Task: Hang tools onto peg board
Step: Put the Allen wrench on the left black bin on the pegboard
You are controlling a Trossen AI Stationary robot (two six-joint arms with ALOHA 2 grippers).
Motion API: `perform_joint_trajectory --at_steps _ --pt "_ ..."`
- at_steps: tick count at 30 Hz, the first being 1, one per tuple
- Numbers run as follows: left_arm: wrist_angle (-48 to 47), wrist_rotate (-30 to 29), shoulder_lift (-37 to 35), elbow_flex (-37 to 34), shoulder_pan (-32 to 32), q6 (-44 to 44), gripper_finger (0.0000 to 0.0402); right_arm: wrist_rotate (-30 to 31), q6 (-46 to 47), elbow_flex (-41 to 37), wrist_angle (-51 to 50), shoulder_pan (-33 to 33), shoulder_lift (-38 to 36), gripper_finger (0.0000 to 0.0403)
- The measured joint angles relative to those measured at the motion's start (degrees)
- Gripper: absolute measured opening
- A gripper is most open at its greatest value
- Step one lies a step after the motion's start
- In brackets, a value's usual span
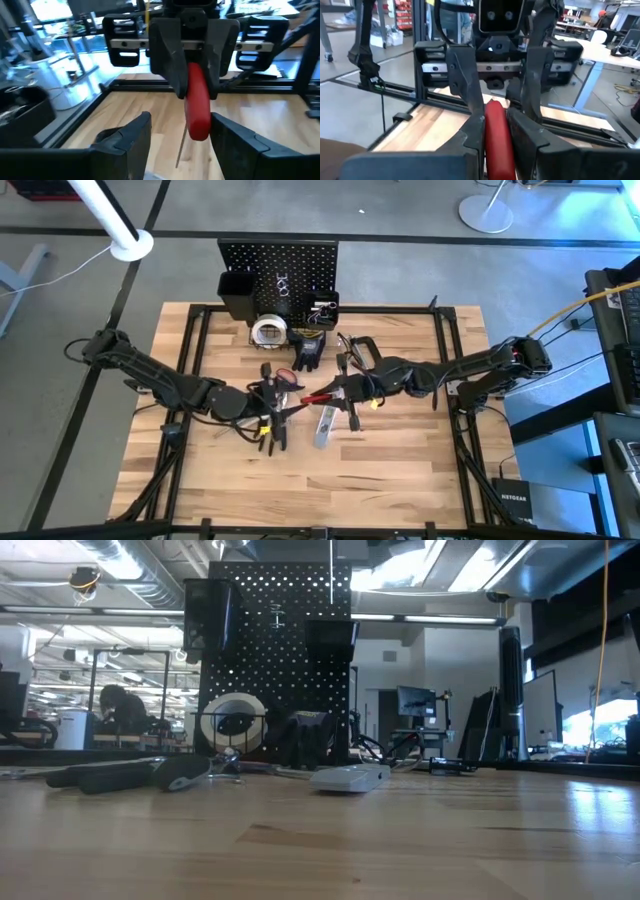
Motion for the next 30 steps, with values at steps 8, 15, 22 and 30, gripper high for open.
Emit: perform_joint_trajectory --at_steps 8,15,22,30 --pt "3.39 3.43 0.0 0.0 0.63 2.24 0.0138 -0.36 2.09 0.0 1.22 0.04 0.0 0.0063" --pt "3.72 3.47 0.0 0.0 0.65 3.01 0.0099 -0.36 2.13 0.0 1.71 0.0 0.01 0.0063" --pt "3.55 3.5 0.0 0.0 0.98 3.02 0.0083 -0.34 2.13 0.02 2.99 0.0 0.83 0.0063" --pt "2.98 3.46 -0.02 0.0 0.91 3.48 0.0044 -0.4 2.17 0.04 4.95 0.0 2.09 0.0063"
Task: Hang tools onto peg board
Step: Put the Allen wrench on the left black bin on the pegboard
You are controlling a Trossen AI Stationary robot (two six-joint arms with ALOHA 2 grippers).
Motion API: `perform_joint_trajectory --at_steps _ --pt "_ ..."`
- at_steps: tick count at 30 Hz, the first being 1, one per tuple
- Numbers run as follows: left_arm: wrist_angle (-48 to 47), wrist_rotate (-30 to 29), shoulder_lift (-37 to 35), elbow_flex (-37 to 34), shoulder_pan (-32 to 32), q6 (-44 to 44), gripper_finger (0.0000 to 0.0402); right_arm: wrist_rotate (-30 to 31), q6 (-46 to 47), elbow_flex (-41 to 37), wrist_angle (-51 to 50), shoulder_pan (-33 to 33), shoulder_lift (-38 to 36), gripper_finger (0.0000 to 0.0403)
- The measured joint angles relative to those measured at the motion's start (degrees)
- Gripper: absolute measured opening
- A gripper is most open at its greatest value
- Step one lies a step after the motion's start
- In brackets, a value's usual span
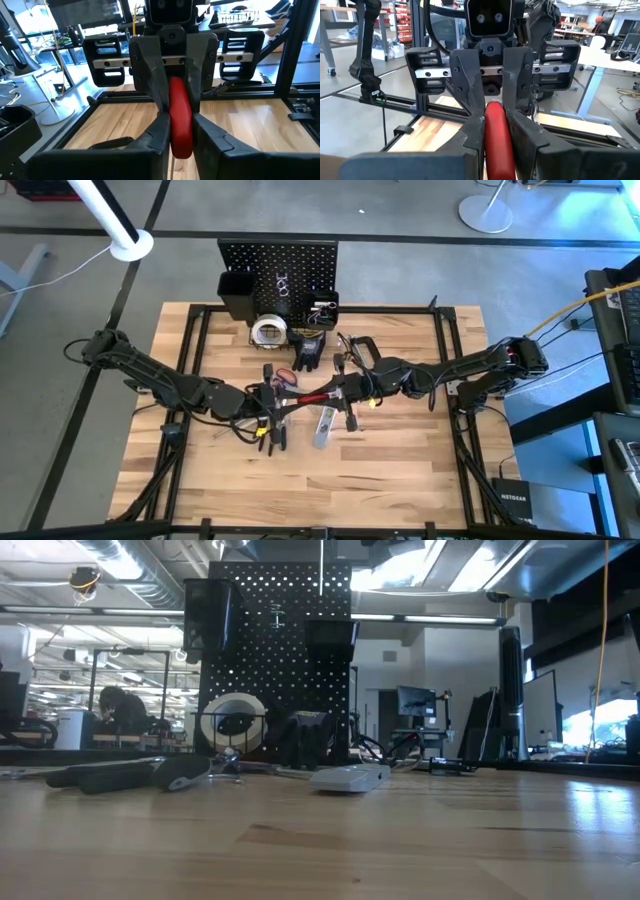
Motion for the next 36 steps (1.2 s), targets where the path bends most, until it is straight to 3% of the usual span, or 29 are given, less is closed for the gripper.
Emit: perform_joint_trajectory --at_steps 3,9,14,21,27,31,36 --pt "-0.07 -0.01 -0.02 0.0 0.0 0.0 0.0039 -0.05 0.01 0.0 0.15 0.0 0.05 0.0075" --pt "-0.47 -1.02 -0.56 -0.02 -0.05 0.15 0.0039 0.03 1.64 0.0 -0.8 0.0 -0.12 0.0137" --pt "-3.04 -3.41 -4.61 -0.02 -0.49 0.5 0.004 1.01 1.29 0.09 -7.91 -0.11 -5.3 0.0168" --pt "-4.85 -14.33 -15.72 0.09 -0.15 6.59 0.004 2.65 1.56 0.07 -26.39 0.11 -14.69 0.017" --pt "-4.72 -24.61 -25.24 2.11 2.51 15.55 0.0041 2.58 4.08 -0.03 -37.52 0.09 -15.63 0.017" --pt "-5.1 -26.58 -28.1 5.29 5.36 22.47 0.004 2.6 4.09 -0.36 -38.22 0.09 -13.96 0.017" --pt "-5.32 -27.75 -28.72 8.11 10.9 28.04 0.004 2.6 4.09 -3.16 -31.61 0.07 -12.93 0.017"
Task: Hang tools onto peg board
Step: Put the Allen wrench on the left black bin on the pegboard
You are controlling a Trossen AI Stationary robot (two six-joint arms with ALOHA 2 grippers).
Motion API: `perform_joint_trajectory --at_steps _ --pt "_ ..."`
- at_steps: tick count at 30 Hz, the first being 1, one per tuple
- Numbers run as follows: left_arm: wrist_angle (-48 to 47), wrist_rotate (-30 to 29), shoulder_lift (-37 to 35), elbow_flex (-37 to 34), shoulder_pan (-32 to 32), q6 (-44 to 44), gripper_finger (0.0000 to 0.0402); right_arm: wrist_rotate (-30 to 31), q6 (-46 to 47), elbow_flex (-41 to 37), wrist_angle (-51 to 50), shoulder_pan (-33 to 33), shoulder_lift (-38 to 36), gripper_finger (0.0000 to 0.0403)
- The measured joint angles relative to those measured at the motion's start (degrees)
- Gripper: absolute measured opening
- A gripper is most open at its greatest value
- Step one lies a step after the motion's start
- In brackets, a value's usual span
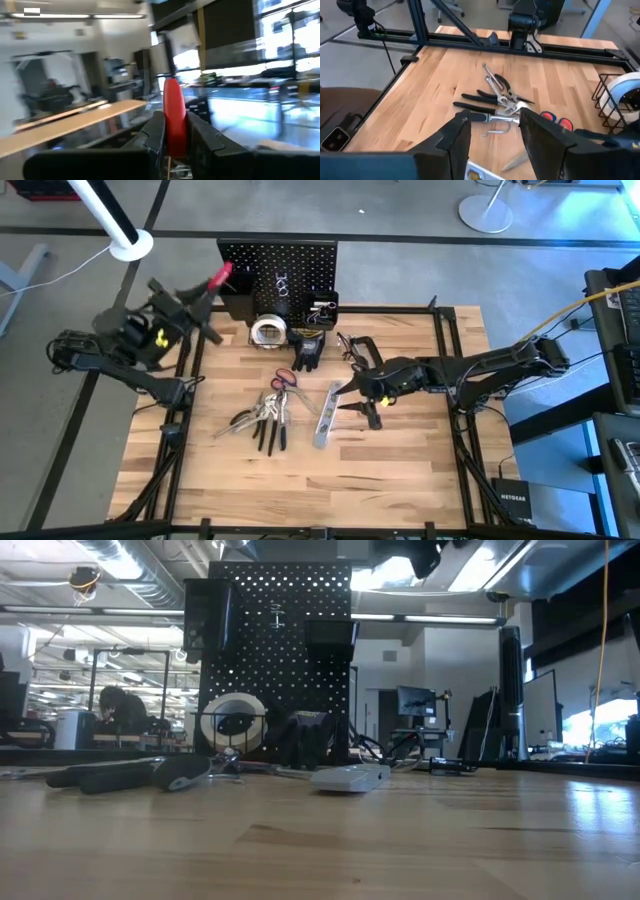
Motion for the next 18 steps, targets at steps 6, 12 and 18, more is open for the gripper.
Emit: perform_joint_trajectory --at_steps 6,12,18 --pt "-3.94 2.81 0.09 0.13 9.27 -2.48 0.004 0.0 0.03 -2.58 2.65 -0.02 0.32 0.017" --pt "-14.55 14.77 0.39 0.12 20.78 -13.6 0.004 0.0 0.11 -2.85 2.83 -0.02 0.33 0.017" --pt "-22.53 25.29 0.84 0.08 32.09 -22.71 0.004 0.0 0.07 -2.85 2.76 -0.04 0.33 0.017"
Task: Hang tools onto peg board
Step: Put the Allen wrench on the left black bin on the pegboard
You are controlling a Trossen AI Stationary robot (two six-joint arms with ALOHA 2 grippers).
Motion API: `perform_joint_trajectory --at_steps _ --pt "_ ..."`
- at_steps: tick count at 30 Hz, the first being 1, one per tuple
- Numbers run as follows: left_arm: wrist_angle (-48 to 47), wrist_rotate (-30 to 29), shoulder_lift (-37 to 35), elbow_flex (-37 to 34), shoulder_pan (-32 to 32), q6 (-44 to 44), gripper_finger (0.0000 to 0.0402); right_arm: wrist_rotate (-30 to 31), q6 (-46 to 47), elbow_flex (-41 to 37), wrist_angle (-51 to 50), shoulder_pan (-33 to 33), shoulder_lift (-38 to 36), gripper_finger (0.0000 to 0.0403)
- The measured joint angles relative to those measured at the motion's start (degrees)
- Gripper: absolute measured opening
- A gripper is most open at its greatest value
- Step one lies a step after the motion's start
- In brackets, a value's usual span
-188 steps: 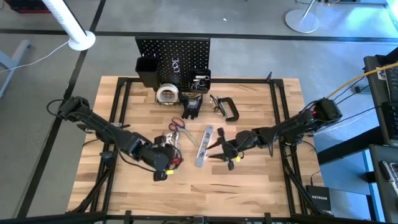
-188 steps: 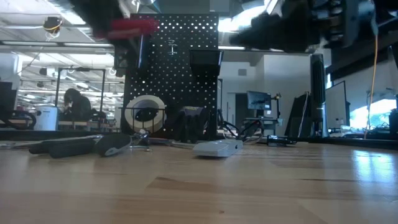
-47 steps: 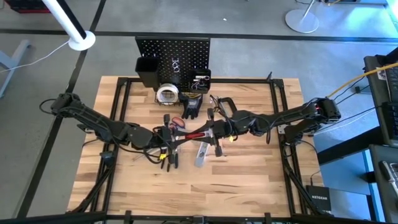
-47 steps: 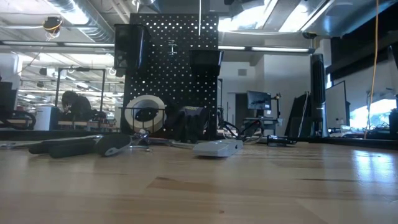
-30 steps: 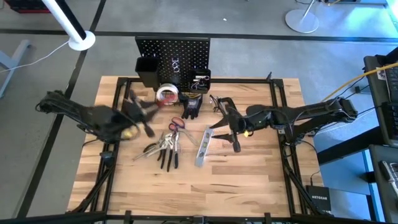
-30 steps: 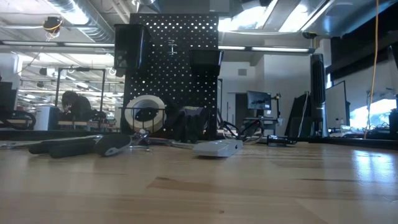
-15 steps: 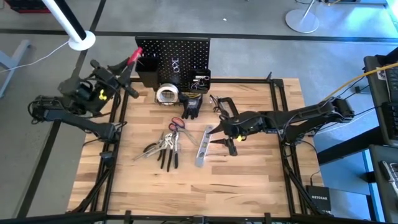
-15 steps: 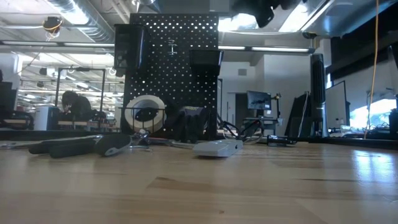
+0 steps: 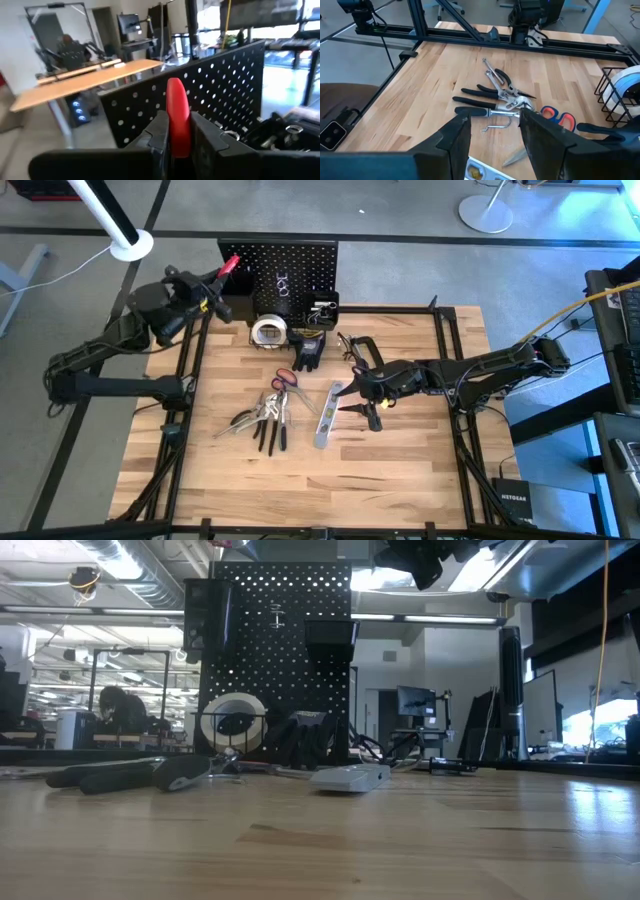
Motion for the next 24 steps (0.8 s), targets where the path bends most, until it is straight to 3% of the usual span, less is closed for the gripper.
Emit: perform_joint_trajectory --at_steps 6,11,18,24 --pt "-6.51 8.47 0.73 0.01 8.74 -5.48 0.004 0.0 -0.07 0.0 0.0 0.0 0.0 0.017" --pt "-7.93 17.65 2.38 -1.36 11.79 -5.82 0.0044 0.0 -0.07 0.0 0.0 -0.02 0.0 0.017" --pt "-6.8 17.82 2.71 -5.1 13.83 -6.47 0.0041 -0.82 -0.07 0.02 -0.04 0.02 0.0 0.017" --pt "-7.07 17.54 2.03 -5.32 14.92 -8.64 0.007 -1.17 -0.07 0.02 -0.09 0.02 0.0 0.017"
